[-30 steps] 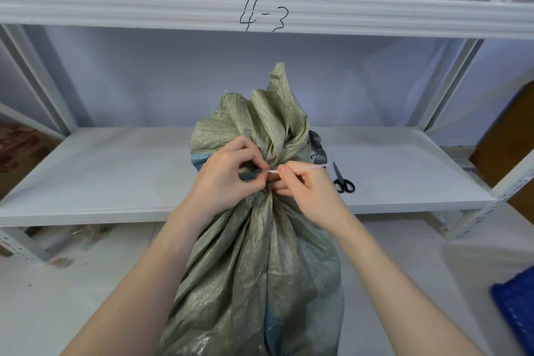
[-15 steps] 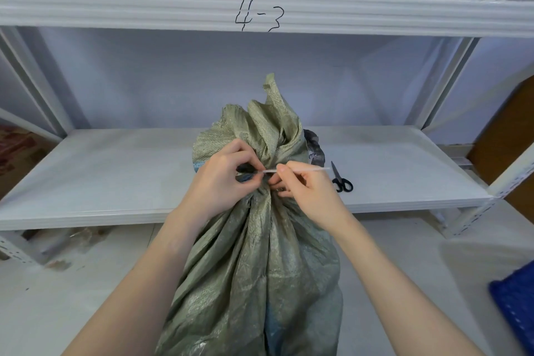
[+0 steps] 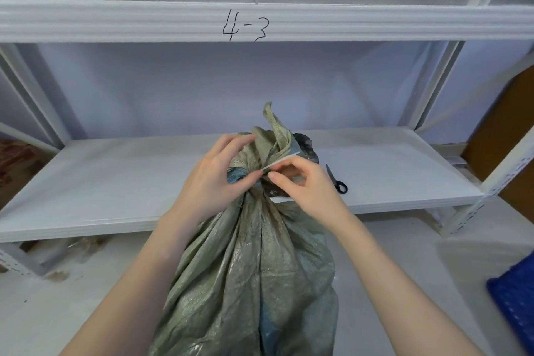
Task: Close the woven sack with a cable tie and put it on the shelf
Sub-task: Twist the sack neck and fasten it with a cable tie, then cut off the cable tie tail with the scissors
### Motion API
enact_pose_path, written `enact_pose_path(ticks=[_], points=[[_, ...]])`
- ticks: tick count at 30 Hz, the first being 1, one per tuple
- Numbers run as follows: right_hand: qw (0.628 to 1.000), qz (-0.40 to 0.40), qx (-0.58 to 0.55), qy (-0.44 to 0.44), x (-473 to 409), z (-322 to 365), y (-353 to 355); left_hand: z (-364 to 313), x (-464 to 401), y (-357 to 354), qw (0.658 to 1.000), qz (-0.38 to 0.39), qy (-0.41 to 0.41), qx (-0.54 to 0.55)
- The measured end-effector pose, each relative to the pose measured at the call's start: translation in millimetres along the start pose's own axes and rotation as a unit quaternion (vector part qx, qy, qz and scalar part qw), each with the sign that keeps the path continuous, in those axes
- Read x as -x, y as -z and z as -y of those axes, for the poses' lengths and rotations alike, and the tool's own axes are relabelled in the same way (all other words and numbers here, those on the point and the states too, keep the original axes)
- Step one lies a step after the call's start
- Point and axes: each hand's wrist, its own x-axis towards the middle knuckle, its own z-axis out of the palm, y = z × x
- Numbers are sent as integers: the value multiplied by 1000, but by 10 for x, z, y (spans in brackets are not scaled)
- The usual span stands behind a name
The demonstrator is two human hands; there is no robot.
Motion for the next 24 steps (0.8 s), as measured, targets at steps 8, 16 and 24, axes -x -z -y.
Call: enact_pose_path(ticks=[8, 16, 24], points=[[996, -34, 79, 31, 105, 57, 569, -467, -102, -164, 996, -2, -90, 12], [986, -79, 142, 33, 252, 9, 1255, -1108, -360, -637, 991, 6, -126, 49], [980, -95, 173, -28, 285, -547, 1610, -1018, -540, -1400, 989, 140, -5, 49]])
